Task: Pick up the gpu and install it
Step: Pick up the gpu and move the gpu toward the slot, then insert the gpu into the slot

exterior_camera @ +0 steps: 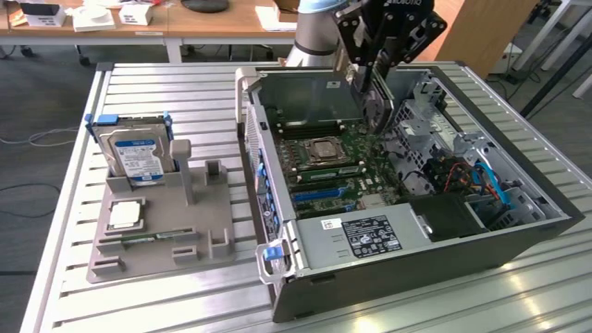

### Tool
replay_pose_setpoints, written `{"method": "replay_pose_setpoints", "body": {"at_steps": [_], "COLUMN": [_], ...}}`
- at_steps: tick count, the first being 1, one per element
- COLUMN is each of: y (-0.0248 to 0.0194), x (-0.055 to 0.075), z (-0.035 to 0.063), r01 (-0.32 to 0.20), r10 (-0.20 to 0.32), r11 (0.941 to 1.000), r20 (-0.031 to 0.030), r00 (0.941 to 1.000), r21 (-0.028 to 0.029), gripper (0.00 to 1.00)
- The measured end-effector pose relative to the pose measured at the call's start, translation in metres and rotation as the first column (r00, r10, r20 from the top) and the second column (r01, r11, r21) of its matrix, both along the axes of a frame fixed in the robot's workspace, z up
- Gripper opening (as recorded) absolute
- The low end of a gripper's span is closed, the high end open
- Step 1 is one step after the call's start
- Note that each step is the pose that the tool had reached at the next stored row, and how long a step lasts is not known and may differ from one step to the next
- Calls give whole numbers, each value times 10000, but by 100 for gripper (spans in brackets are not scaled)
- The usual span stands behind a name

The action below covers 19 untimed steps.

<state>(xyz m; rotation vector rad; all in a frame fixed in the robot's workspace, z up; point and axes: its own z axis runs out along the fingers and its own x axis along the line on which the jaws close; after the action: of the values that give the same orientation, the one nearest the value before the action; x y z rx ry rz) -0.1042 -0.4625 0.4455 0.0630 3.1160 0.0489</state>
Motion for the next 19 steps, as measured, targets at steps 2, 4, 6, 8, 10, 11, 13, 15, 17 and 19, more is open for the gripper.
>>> {"method": "replay_pose_setpoints", "body": {"at_steps": [2, 4, 6, 8, 10, 11, 13, 15, 17, 19], "y": [0, 0, 0, 0, 0, 0, -1, -1, 0, 0], "x": [56, 114, 167, 219, 274, 299, 326, 326, 332, 337], "z": [0, 0, 0, 0, 0, 0, 1, 0, 0, 0], "r01": [-1, -5, -6, -7, -10, -10, -13, -11, -11, -11], "r10": [1, 5, 6, 7, 10, 10, 13, 11, 11, 11], "r11": [10000, 10000, 10000, 10000, 10000, 10000, 10000, 10000, 10000, 10000], "r20": [0, 0, -1, 0, 0, 0, -1, 0, 0, 0], "r00": [10000, 10000, 10000, 10000, 10000, 10000, 10000, 10000, 10000, 10000], "r21": [1, 0, 0, 1, 0, 0, 0, 0, 0, 0], "gripper": [27, 27, 27, 27, 27, 27, 27, 27, 27, 27]}}
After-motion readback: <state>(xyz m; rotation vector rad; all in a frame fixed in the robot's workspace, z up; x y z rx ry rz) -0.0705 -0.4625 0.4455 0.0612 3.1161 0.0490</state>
